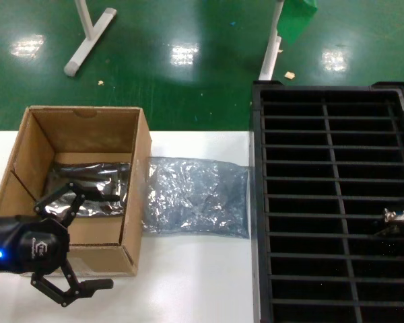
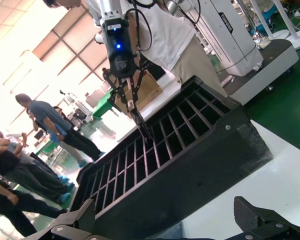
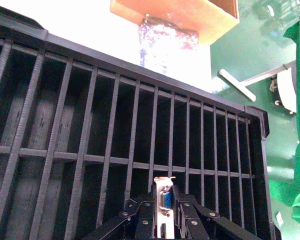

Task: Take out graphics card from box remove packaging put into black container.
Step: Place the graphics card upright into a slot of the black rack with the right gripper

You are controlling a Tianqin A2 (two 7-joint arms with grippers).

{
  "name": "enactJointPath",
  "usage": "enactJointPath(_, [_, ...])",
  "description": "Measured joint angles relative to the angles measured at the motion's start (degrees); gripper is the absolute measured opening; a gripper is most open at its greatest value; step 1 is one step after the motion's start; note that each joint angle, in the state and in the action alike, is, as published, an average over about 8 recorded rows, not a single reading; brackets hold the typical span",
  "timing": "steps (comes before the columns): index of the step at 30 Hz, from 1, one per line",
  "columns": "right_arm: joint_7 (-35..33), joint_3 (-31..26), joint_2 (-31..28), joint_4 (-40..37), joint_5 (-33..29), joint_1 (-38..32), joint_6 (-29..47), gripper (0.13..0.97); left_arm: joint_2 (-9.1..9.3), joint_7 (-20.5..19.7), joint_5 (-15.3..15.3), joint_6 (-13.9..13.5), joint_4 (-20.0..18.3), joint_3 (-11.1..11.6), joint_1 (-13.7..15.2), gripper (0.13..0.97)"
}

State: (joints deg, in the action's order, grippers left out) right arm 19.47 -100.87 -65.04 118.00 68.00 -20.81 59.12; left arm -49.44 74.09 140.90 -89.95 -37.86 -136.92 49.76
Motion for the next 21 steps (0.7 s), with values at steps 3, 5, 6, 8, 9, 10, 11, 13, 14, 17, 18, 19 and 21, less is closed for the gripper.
enactJointPath(3, [0.7, -0.9, 1.5, 0.0, -2.0, -1.2, 0.8, 0.194, 0.0, 0.0, 0.0, 0.0, 0.0, 0.0, 0.0, 0.966])
enactJointPath(5, [1.2, -1.5, 2.5, 0.0, -3.3, -2.1, 1.5, 0.194, 0.0, 0.0, 0.0, 0.0, 0.0, 0.0, 0.0, 0.966])
enactJointPath(6, [1.4, -1.8, 2.9, 0.0, -3.9, -2.6, 1.8, 0.194, 0.0, 0.0, 0.0, 0.0, 0.0, 0.0, 0.0, 0.966])
enactJointPath(8, [1.9, -2.3, 3.8, 0.0, -5.0, -3.6, 2.6, 0.194, 0.0, 0.0, 0.0, 0.0, 0.0, 0.0, 0.0, 0.966])
enactJointPath(9, [2.1, -2.5, 4.3, 0.0, -5.6, -4.0, 3.0, 0.194, 0.0, 0.0, 0.0, 0.0, 0.0, 0.0, 0.0, 0.966])
enactJointPath(10, [2.3, -2.8, 4.7, -0.1, -6.1, -4.5, 3.3, 0.194, 0.0, 0.0, 0.0, 0.0, 0.0, 0.0, 0.0, 0.966])
enactJointPath(11, [2.5, -3.0, 5.1, -0.1, -6.6, -4.9, 3.7, 0.194, 0.0, 0.0, 0.0, 0.0, 0.0, 0.0, 0.0, 0.966])
enactJointPath(13, [2.6, -3.5, 5.9, -0.4, -7.5, -5.8, 4.3, 0.194, 0.0, 0.0, 0.0, 0.0, 0.0, 0.0, 0.0, 0.966])
enactJointPath(14, [2.6, -3.7, 6.3, -0.7, -7.8, -6.3, 4.5, 0.194, 0.0, 0.0, 0.0, 0.0, 0.0, 0.0, 0.0, 0.966])
enactJointPath(17, [2.1, -4.5, 7.6, -1.7, -8.6, -7.6, 5.2, 0.194, 0.0, 0.0, 0.0, 0.0, 0.0, 0.0, 0.0, 0.966])
enactJointPath(18, [1.9, -4.8, 8.1, -2.0, -8.8, -8.0, 5.4, 0.194, 0.0, 0.0, 0.0, 0.0, 0.0, 0.0, 0.0, 0.966])
enactJointPath(19, [1.7, -5.1, 8.5, -2.4, -8.9, -8.4, 5.5, 0.194, 0.0, 0.0, 0.0, 0.0, 0.0, 0.0, 0.0, 0.966])
enactJointPath(21, [1.3, -5.6, 9.2, -3.1, -9.1, -9.1, 5.8, 0.194, 0.0, 0.0, 0.0, 0.0, 0.0, 0.0, 0.0, 0.966])
